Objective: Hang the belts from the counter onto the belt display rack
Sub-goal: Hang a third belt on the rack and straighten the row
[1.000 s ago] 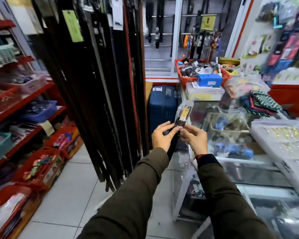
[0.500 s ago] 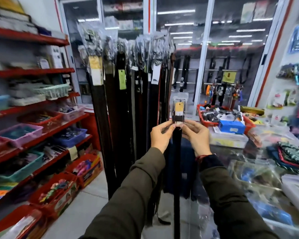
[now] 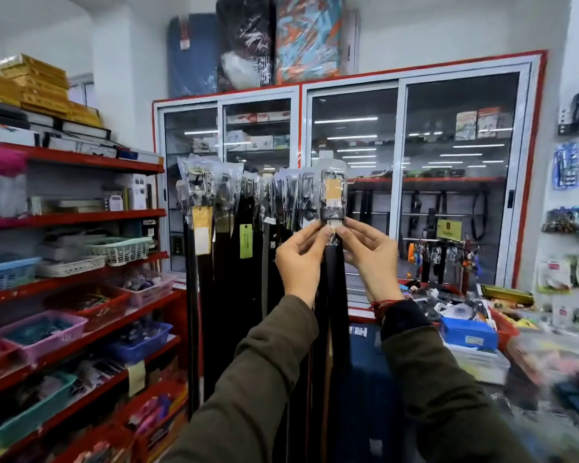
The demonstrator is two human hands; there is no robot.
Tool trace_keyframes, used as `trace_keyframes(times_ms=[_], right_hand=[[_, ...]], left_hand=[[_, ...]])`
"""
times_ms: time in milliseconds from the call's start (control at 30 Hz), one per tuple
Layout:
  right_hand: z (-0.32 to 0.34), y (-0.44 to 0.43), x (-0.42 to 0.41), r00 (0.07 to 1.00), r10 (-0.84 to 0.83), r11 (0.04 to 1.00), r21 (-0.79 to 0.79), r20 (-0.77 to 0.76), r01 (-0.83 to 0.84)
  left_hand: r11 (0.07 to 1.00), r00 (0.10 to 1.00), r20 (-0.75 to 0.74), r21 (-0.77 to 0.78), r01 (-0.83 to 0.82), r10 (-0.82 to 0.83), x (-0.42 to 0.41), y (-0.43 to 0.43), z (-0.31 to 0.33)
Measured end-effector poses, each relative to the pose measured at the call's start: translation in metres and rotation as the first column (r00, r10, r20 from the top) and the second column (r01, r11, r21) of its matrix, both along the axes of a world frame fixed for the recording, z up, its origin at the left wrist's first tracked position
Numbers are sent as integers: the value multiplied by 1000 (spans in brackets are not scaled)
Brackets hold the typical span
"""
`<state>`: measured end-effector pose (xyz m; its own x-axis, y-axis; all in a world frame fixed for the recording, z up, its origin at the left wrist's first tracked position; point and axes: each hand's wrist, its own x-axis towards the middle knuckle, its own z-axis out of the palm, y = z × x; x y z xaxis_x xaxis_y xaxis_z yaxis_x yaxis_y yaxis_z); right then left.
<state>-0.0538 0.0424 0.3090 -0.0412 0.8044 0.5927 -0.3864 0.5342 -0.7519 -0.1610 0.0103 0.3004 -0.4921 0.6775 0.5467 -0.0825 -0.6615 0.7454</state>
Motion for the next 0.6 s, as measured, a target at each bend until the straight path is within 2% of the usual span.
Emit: trace_keyframes(times_ms=[200, 300, 467, 600], right_hand=[[31, 7, -3, 999, -12, 1000, 24, -32, 12], [35, 12, -4, 999, -47, 999, 15, -12, 47], [35, 18, -9, 999, -46, 999, -5, 5, 46], [32, 18, -10, 998, -57, 998, 8, 13, 57]], left_hand=[[997, 994, 86, 35, 63, -65, -2, 5, 36], [998, 995, 77, 13, 62, -63, -2, 6, 41], [994, 982, 158, -20, 110, -105, -4, 7, 43], [995, 981, 170, -32, 96, -89, -6, 8, 42]])
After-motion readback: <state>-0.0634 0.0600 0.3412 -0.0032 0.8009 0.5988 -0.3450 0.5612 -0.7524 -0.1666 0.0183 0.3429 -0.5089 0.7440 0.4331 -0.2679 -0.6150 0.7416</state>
